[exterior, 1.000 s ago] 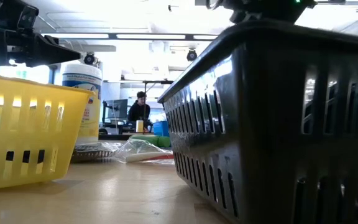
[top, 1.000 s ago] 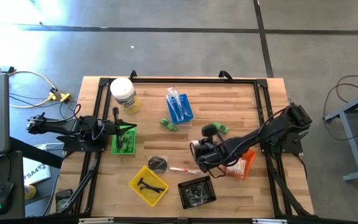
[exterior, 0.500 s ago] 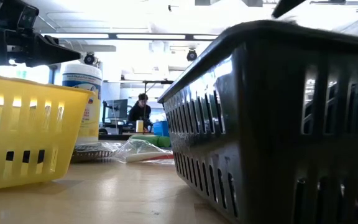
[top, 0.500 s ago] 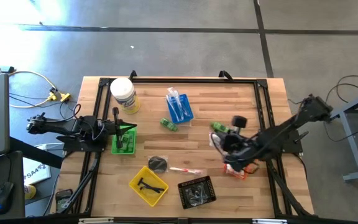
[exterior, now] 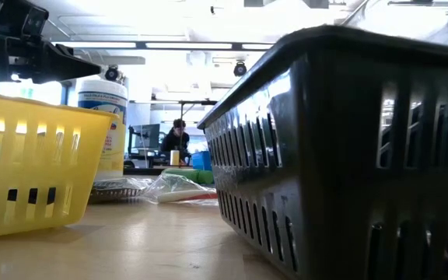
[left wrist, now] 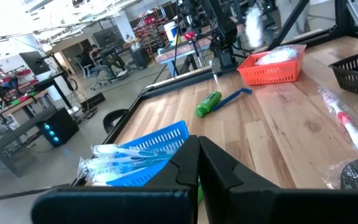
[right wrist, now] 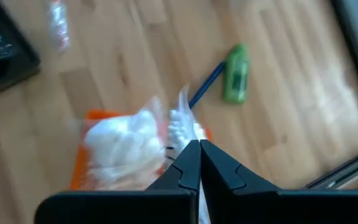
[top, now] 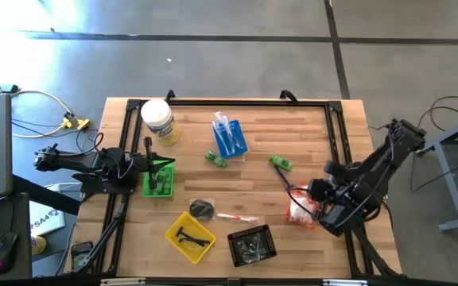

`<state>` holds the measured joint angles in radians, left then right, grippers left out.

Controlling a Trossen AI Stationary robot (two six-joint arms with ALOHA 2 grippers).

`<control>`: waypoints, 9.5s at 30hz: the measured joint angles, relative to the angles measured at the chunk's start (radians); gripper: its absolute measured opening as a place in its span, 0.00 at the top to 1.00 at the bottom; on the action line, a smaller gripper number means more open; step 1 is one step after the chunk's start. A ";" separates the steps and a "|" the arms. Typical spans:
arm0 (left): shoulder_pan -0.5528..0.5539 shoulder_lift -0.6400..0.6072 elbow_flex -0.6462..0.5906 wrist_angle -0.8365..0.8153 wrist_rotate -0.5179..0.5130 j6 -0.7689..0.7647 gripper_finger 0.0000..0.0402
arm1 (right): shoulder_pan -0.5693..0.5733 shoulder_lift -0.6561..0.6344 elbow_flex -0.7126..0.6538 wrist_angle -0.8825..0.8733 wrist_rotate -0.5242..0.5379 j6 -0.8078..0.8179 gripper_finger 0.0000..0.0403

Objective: Pick & Place Travel size toiletries
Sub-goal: Put the white cotton pack into the orange bin, then put the red toothbrush into the blue bin

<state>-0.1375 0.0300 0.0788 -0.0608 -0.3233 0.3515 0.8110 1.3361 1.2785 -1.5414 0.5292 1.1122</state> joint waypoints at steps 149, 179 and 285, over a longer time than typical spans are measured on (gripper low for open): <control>0.000 0.407 0.190 0.147 0.018 -0.193 1.00 | -1.308 -0.676 -1.149 2.281 -0.981 -0.902 1.00; 0.000 0.432 0.190 0.139 -0.176 -0.296 1.00 | -1.512 -0.671 -1.149 2.281 -1.221 -0.861 1.00; -0.105 2.011 1.281 -0.369 0.473 -0.307 0.29 | -1.605 -0.751 -1.273 2.309 -1.217 -0.777 1.00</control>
<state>-0.2421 2.0413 1.3595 -0.4300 0.1500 0.0444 -0.7937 0.5854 0.0055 0.7673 -0.6878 0.3354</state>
